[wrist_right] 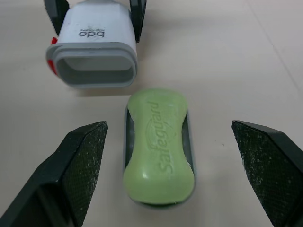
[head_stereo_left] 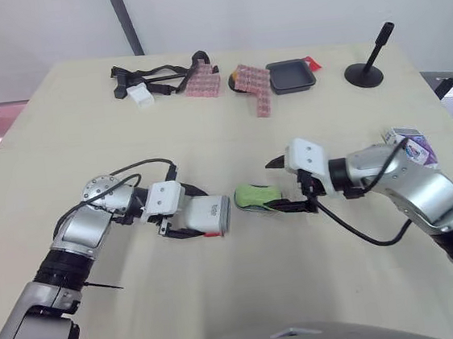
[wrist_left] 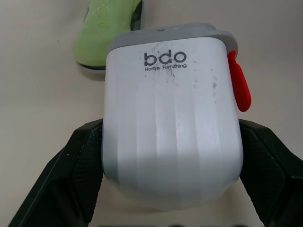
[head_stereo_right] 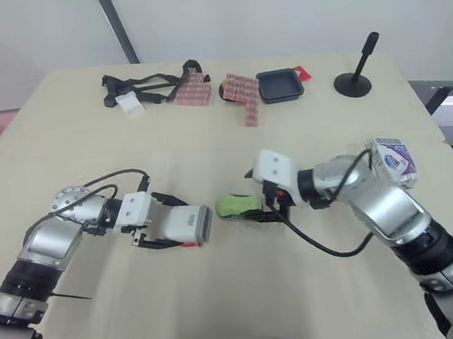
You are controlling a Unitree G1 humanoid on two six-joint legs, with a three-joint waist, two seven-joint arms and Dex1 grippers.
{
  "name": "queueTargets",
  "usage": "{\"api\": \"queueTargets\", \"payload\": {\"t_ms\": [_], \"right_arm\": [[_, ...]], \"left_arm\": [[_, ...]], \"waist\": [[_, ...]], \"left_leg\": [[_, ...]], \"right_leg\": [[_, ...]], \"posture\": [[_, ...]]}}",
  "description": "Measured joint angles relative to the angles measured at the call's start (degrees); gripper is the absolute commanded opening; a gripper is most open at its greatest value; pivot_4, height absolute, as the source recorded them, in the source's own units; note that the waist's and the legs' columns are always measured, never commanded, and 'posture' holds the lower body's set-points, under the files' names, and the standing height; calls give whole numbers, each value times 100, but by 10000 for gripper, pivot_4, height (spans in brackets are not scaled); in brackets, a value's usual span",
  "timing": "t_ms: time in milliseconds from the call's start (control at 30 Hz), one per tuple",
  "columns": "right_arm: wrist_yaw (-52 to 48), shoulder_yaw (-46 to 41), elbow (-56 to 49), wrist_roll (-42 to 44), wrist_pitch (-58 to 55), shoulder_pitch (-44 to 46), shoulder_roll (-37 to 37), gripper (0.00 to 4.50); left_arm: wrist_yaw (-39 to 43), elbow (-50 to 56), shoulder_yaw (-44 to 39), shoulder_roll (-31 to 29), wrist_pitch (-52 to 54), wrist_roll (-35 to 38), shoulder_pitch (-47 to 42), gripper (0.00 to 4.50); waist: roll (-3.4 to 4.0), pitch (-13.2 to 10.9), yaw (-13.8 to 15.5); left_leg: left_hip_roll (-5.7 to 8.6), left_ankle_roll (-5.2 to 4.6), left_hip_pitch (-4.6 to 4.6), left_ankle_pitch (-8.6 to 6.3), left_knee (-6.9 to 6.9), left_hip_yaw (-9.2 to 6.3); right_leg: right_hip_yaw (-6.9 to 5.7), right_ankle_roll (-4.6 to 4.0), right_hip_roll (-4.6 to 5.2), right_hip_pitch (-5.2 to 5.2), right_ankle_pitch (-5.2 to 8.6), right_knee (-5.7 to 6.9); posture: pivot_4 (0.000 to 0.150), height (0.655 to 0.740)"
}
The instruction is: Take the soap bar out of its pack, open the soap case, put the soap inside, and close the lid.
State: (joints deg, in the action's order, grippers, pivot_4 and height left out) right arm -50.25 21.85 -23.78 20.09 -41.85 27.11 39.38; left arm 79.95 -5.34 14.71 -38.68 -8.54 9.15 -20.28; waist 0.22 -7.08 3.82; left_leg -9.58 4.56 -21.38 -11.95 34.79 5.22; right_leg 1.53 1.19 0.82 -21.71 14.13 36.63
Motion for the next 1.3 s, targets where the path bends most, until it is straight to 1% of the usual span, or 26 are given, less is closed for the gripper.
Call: {"api": "queueTargets", "payload": {"t_ms": [233, 367, 667, 833, 1300], "right_arm": [[330, 425, 44, -198, -830, 342, -440, 45000], [495, 517, 101, -341, -1081, 430, -562, 45000], [481, 733, 346, -625, -1031, 501, -566, 45000], [470, 923, 434, -647, -1023, 452, -705, 45000], [558, 929, 542, -844, -1039, 362, -834, 45000]], "left_arm": [[-193, 390, -10, -25, 310, 13, 218, 34529], [-215, 423, -9, -24, 336, 16, 217, 34529], [-197, 406, 6, -22, 317, 2, 196, 34529], [-196, 390, 10, -18, 317, -6, 107, 34529], [-207, 394, 22, 1, 323, -8, 99, 34529]], "waist": [[1, -1, 13], [1, -1, 17], [2, -1, 17], [2, -1, 14], [2, -1, 15]], "left_leg": [[2, 6, 2, 3, 0, 0], [3, 7, 2, 2, 0, 1], [5, 9, 1, 2, -1, 1], [5, 10, 2, 3, -1, 1], [5, 10, 2, 3, -1, 1]], "right_leg": [[0, 0, -3, 0, 0, 0], [0, 0, -2, 0, 0, -1], [-1, 0, -4, 0, 0, 2], [-1, 0, -4, 0, 0, 3], [-2, 0, -4, 0, 0, 4]], "posture": [[1500, 7400], [1500, 7400], [1500, 7400], [1500, 7400], [1500, 7400]]}}
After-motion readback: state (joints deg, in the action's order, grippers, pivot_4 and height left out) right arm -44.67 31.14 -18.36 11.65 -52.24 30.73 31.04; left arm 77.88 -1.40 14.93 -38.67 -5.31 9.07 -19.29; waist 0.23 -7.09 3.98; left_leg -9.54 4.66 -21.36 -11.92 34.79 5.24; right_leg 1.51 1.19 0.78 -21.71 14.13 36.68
